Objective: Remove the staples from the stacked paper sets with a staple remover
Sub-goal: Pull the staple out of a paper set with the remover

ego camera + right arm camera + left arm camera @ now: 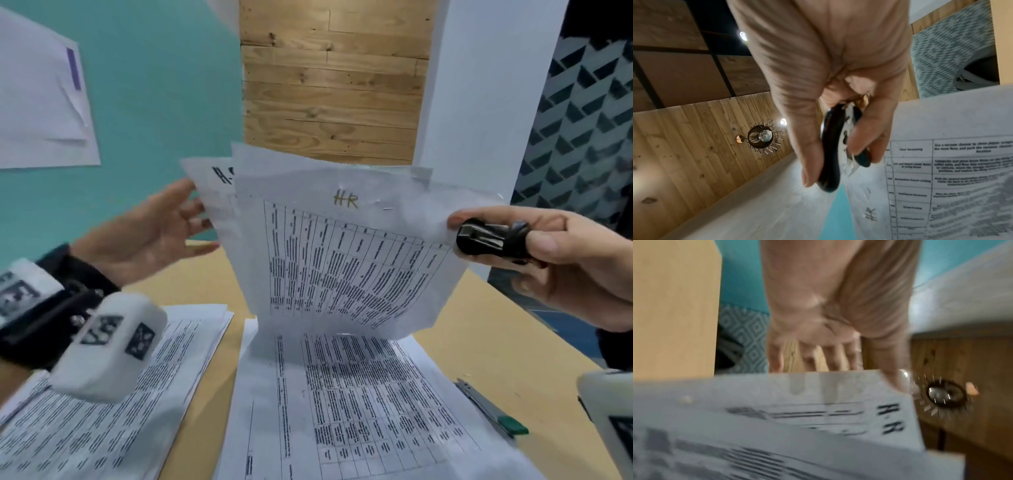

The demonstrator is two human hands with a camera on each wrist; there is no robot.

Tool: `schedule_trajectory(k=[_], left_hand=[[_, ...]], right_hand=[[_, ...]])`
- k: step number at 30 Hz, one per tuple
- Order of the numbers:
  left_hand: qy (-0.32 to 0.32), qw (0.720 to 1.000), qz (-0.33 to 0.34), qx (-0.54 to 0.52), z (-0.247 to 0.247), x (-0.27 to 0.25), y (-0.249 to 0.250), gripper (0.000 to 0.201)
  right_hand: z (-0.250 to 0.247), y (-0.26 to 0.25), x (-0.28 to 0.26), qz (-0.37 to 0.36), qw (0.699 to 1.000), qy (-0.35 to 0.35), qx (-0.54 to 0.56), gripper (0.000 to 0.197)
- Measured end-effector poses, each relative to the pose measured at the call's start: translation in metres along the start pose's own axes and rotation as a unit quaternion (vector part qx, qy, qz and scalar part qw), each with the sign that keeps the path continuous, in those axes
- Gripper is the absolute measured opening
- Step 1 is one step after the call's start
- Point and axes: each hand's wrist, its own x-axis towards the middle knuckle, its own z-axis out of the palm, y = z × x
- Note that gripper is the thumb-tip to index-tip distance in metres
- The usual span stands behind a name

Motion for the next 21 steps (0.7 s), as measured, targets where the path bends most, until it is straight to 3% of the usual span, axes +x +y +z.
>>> schedule_trajectory(k=[1,4,9,14,17,21], left_hand=[[-0.023,0.999,0.021,-0.016,-0.002,-0.003,-0.01,0.013],[-0.073,0.993,0.052,0.074,0.015,-0.013,-0.028,0.057],[-0.068,0.993,0.086,0.04,0.043,-0.01,-0.029,0.05],[-0.03,0.997,-0.045,-0.058,0.043,-0.012,-0.042,0.064],[-0.053,0.981,-0.158,-0.098,0.042,-0.02,-0.059,0.071],[-0.038,0.969,-0.204,-0.135,0.037,-0.034,-0.071,0.077]], right_hand=[[0.001,0.0,0.001,0.001,1.0,0.003,0.002,0.08],[0.004,0.0,0.005,0.004,1.0,0.011,-0.004,0.079],[0.003,-0.004,0.01,0.016,1.0,0.018,-0.014,0.078],[-0.005,-0.005,0.016,0.057,0.997,0.043,0.005,0.078],[-0.004,0.004,0.019,0.099,0.994,0.043,0.031,0.081],[-0.001,0.021,0.021,0.137,0.989,0.046,0.025,0.082]])
